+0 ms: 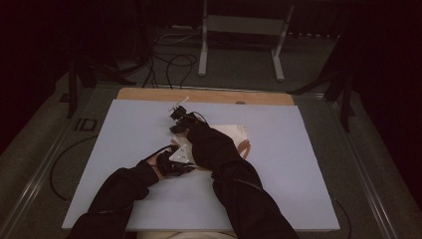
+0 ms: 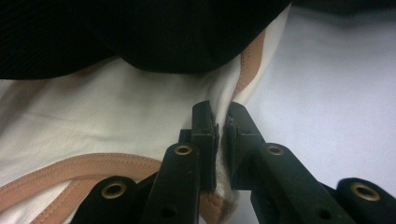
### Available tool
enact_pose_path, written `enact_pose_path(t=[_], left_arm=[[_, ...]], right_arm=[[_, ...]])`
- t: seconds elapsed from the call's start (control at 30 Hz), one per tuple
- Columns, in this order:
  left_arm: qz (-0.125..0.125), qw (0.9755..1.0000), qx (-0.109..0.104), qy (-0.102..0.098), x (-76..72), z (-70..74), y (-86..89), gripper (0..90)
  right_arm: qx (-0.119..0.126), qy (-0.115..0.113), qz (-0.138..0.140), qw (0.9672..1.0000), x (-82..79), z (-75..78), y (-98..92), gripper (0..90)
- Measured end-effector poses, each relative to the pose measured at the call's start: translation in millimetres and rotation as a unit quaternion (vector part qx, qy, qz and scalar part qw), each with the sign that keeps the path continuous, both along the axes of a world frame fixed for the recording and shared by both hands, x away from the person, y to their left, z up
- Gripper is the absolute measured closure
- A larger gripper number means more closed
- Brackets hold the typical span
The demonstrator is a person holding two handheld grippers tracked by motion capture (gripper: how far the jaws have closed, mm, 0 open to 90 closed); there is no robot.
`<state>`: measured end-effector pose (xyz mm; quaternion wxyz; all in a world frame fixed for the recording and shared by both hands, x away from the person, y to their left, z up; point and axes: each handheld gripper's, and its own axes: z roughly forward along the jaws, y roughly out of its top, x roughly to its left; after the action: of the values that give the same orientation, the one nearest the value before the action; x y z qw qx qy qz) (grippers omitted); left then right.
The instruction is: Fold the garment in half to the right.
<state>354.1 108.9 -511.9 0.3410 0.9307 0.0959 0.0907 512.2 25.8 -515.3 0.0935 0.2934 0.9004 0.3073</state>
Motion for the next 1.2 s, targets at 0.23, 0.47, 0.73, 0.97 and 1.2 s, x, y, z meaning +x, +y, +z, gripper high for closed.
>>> enact_pose_path(t=[0.23, 0.47, 0.73, 0.97, 1.2], left_arm=[[-0.001, 1.0000, 0.001, 0.003, -0.2, -0.8, -0.7, 84.7], [-0.005, 1.0000, -0.001, 0.000, 0.5, -0.3, 0.3, 85.0], [-0.007, 1.0000, -0.001, -0.002, 0.0, 2.8, -0.8, 85.3], [-0.012, 0.9999, -0.001, -0.004, -0.3, 5.0, -0.6, 85.4], [-0.016, 0.9998, 0.005, -0.009, -1.0, 8.5, -1.7, 85.3]], right_arm=[[-0.011, -0.010, 0.012, 0.9998, -3.2, 0.5, 1.9, 77.0], [-0.021, -0.007, 0.023, 0.9995, -2.6, 3.5, 1.7, 87.9], [-0.008, -0.015, 0.027, 0.9995, -4.9, 17.5, -5.5, 88.3], [0.002, -0.017, 0.028, 0.9995, -8.5, 26.7, -11.7, 88.3], [0.009, -0.018, 0.029, 0.9994, -11.6, 34.6, -19.7, 88.3]])
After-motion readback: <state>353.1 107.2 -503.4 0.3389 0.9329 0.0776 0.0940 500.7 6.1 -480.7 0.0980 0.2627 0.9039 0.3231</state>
